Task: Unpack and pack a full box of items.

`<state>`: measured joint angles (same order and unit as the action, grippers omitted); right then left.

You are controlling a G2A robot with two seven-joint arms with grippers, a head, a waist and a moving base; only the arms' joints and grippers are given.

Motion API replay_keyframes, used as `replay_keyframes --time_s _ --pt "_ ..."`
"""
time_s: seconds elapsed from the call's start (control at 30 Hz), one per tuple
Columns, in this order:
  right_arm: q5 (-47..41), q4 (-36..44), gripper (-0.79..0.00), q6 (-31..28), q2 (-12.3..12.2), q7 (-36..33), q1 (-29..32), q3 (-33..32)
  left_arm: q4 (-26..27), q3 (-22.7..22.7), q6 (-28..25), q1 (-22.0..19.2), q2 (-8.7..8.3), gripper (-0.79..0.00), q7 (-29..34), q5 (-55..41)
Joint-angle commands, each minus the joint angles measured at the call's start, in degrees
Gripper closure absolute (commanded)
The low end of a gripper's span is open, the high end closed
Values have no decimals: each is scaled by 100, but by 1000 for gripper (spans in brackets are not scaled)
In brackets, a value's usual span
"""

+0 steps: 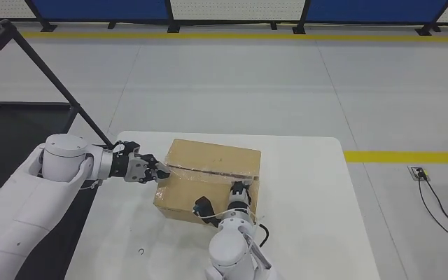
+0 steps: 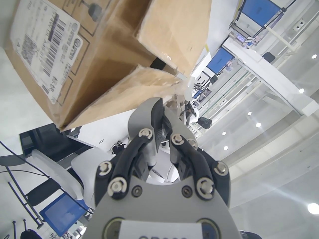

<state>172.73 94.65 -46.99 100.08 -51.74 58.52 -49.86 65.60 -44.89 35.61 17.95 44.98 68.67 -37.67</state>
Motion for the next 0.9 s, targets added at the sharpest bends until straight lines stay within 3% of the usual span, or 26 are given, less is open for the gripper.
replay_keyframes --time_s 0.0,0.63,0.87 --pt "7 -28 0 -47 18 15 -31 -11 -21 61 2 -37 -14 0 -2 -42" --pt "73 -312 0 -189 220 43 -217 -138 -210 410 7 -266 -136 0 -8 -326" --pt "87 -411 0 -228 295 18 -268 -180 -306 417 13 -342 -166 -43 -13 -378"
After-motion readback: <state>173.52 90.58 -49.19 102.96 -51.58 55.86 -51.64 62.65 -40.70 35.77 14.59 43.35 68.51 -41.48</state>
